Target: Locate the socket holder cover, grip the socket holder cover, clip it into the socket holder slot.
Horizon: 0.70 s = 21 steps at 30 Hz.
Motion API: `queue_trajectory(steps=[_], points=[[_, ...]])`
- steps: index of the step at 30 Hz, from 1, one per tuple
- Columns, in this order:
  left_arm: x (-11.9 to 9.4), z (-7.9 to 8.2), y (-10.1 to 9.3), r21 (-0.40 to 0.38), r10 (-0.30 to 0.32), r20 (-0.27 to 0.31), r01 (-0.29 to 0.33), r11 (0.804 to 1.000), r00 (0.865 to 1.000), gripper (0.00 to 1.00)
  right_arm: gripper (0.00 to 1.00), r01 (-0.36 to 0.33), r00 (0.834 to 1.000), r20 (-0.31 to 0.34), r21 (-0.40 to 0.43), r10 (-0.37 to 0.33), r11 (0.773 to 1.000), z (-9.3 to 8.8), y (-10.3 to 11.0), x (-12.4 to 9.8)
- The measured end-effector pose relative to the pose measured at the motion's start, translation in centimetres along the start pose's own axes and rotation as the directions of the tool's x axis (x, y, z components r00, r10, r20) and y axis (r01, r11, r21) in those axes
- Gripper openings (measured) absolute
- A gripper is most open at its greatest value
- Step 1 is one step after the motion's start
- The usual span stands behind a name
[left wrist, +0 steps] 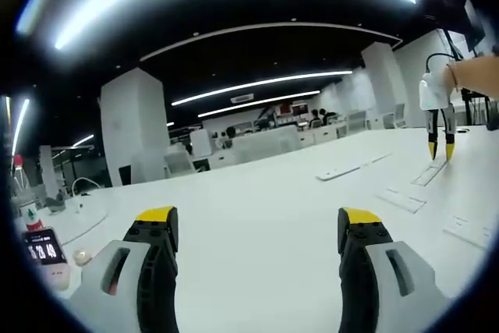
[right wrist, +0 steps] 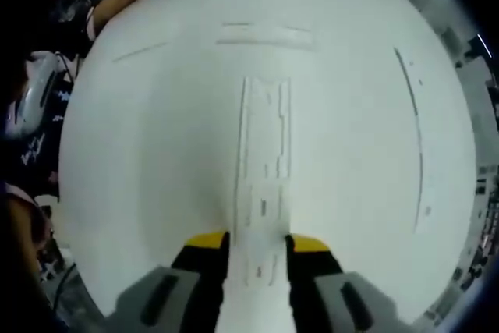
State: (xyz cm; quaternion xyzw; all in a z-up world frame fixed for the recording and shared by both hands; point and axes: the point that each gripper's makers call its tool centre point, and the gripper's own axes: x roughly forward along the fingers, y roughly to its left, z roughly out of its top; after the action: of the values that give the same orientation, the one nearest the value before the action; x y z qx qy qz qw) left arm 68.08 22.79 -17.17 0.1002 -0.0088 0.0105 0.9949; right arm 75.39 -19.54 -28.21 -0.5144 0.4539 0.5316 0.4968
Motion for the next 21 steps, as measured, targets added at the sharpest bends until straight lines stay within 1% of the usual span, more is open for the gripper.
queue_trajectory(steps=[3, 5, 8, 10, 13, 15, 16, 17, 19, 21], points=[[0.0, 0.0, 0.0, 0.001, -0.001, 0.000, 0.001, 1.000, 1.000, 0.83, 0.36, 0.008, 1.000, -0.002, 0.001, -0.008, 1.000, 0.1, -0.2, 0.0], [0.0, 0.1, 0.0, -0.001, -0.003, 0.005, 0.003, 1.000, 1.000, 0.83, 0.38, 0.032, 0.999, 0.008, 0.011, -0.032, 0.999, 0.4, -0.7, -0.4], [0.1, 0.1, 0.0, 0.002, -0.001, 0.004, 0.001, 1.000, 1.000, 0.83, 0.38, 0.061, 0.998, 0.032, 0.012, -0.061, 0.998, 0.8, -1.1, -1.1], [0.1, 0.1, 0.0, 0.001, -0.002, 0.006, 0.002, 1.000, 1.000, 0.83, 0.37, 0.100, 0.993, 0.058, 0.024, -0.101, 0.995, 1.3, -1.5, -1.8], [0.1, 0.2, 0.0, 0.000, -0.004, 0.010, 0.004, 1.000, 1.000, 0.83, 0.37, 0.141, 0.984, 0.105, 0.041, -0.144, 0.989, 1.9, -1.8, -2.9], [0.1, 0.1, 0.0, 0.000, -0.004, 0.008, 0.004, 1.000, 1.000, 0.83, 0.37, 0.175, 0.972, 0.150, 0.064, -0.183, 0.983, 2.4, -2.0, -3.8], [0.1, 0.1, -0.1, -0.002, -0.005, 0.009, 0.005, 1.000, 1.000, 0.83, 0.36, 0.189, 0.967, 0.161, 0.074, -0.199, 0.979, 2.5, -2.2, -4.1], [0.1, 0.1, -0.1, -0.003, -0.006, 0.008, 0.006, 1.000, 1.000, 0.83, 0.36, 0.214, 0.958, 0.178, 0.083, -0.226, 0.973, 2.6, -2.6, -4.7], [0.0, 0.1, -0.1, -0.005, -0.008, 0.009, 0.008, 1.000, 1.000, 0.83, 0.34, 0.283, 0.930, 0.218, 0.096, -0.297, 0.954, 2.7, -3.4, -6.1], [-0.1, 0.2, -0.1, -0.010, -0.010, 0.016, 0.010, 1.000, 1.000, 0.83, 0.34, 0.307, 0.905, 0.264, 0.138, -0.333, 0.942, 2.8, -3.7, -7.1]])
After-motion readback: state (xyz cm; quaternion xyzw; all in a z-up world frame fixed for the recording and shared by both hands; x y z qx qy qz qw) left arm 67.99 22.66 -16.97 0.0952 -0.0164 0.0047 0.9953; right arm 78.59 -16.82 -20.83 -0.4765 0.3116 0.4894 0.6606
